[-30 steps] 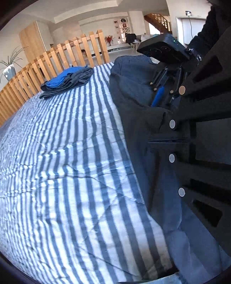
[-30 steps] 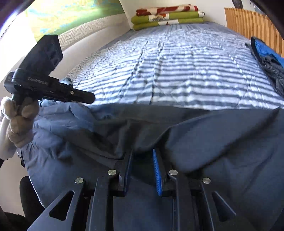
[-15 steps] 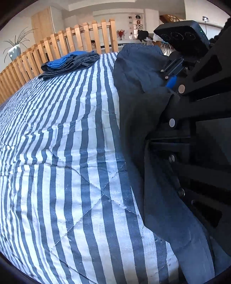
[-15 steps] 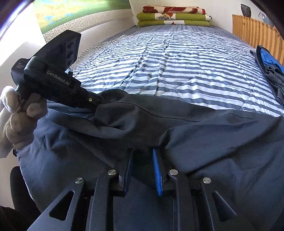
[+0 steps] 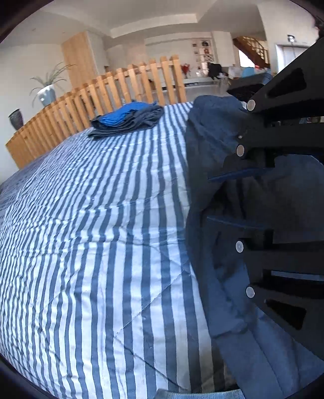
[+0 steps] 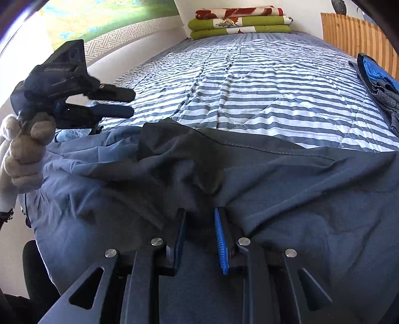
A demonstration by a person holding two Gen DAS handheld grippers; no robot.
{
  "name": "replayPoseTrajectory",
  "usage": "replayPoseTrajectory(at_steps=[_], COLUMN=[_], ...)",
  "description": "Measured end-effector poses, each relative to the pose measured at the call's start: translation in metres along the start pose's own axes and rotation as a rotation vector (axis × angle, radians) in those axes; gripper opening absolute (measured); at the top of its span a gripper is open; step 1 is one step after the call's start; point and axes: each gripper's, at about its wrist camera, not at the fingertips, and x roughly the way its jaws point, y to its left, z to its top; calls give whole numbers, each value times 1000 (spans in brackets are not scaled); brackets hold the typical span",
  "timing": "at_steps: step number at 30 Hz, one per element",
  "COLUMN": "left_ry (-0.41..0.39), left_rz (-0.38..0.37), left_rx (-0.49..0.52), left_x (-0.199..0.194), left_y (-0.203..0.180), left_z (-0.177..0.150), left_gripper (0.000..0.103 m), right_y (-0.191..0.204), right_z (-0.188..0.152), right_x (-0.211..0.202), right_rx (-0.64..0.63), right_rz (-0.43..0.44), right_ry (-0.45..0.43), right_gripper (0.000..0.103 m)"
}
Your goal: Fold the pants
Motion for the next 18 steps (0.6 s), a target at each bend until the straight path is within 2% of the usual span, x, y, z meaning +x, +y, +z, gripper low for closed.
replayPoseTrajectory(at_steps=[1,3,5,9,10,11,12,15,18], left_ry=[30,95,118,159,155,156,150,92,59], left_rz=[-4,-28,-33,-19,-20,-17,-14,5,171], left_rx=[6,-5,-6,-2,20,34,46,93,266], left_x=[7,27,44,75,76,79,78,67,61], left_y=[-1,-2,-4,-8,-13,-16,-21,-37,-64], left_z=[-3,-6,-7,-3,-1,3,7,20,16], left_gripper=[37,60,63,61,58,30,8,10,10], right_y=[1,1,2,3,4,4,4,2,0], right_z=[0,1,0,0,0,0,-1,0,0], right_x=[1,2,2,2,2,2,2,2,1], right_rx=[-3,-6,-7,-13,-17,-19,-20,-9,-2], right_rz=[-3,-11,-13,-23,-28,-31,-31,-18,-16], right_ry=[0,0,0,-1,-2,-2,-3,-3,-8], right_gripper=[21,21,21,21,21,21,21,21,21])
